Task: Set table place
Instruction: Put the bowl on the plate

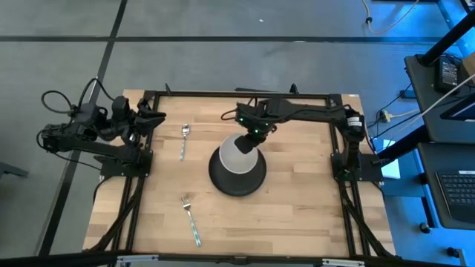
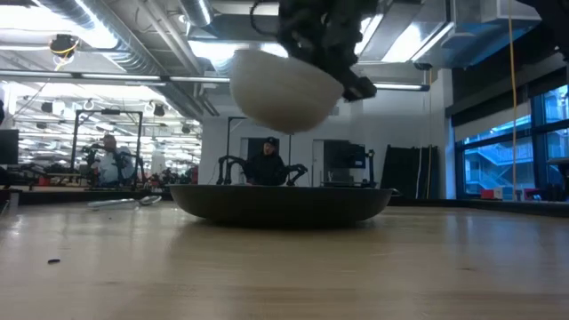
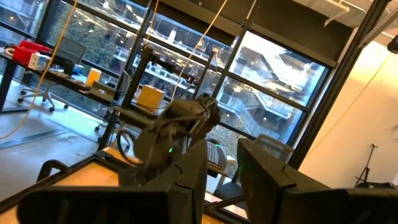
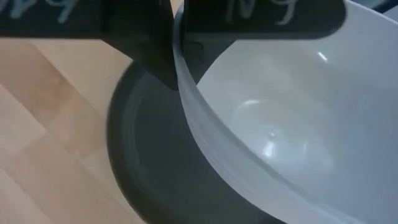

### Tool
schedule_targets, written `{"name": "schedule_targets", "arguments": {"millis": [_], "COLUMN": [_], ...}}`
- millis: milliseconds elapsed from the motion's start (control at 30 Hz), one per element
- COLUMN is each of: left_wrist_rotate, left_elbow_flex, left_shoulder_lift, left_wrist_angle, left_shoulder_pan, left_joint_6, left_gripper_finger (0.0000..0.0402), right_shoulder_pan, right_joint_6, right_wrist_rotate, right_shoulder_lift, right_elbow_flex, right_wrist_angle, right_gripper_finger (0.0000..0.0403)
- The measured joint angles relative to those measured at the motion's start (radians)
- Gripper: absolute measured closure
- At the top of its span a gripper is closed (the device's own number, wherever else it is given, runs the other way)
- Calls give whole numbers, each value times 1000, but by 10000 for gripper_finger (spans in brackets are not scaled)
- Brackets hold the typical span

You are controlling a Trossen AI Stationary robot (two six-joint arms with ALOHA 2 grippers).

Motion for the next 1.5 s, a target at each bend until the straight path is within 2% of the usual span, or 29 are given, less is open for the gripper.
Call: {"name": "schedule_targets", "arguments": {"millis": [367, 933, 1067, 1233, 1500], "left_wrist_rotate": [0, -26, -38, -44, -45], "left_elbow_flex": [0, 0, 0, 0, 0], "left_shoulder_lift": [0, 0, 0, 0, 0], "left_wrist_angle": [-1, -1, -1, -1, -1], "left_shoulder_pan": [0, 0, 0, 0, 0], "left_joint_6": [0, 1, 1, 1, 0], "left_gripper_finger": [319, 319, 319, 319, 319], "right_shoulder_pan": [9, 55, 54, 55, 43], "right_joint_6": [55, 105, 109, 133, 132], "right_wrist_rotate": [-34, -50, -50, -68, -61], "right_shoulder_lift": [-1, -1, -1, -1, -1], "right_elbow_flex": [-114, -234, -267, -281, -281], "right_wrist_angle": [80, 86, 168, 249, 258], "right_gripper_finger": [396, 395, 395, 395, 395]}}
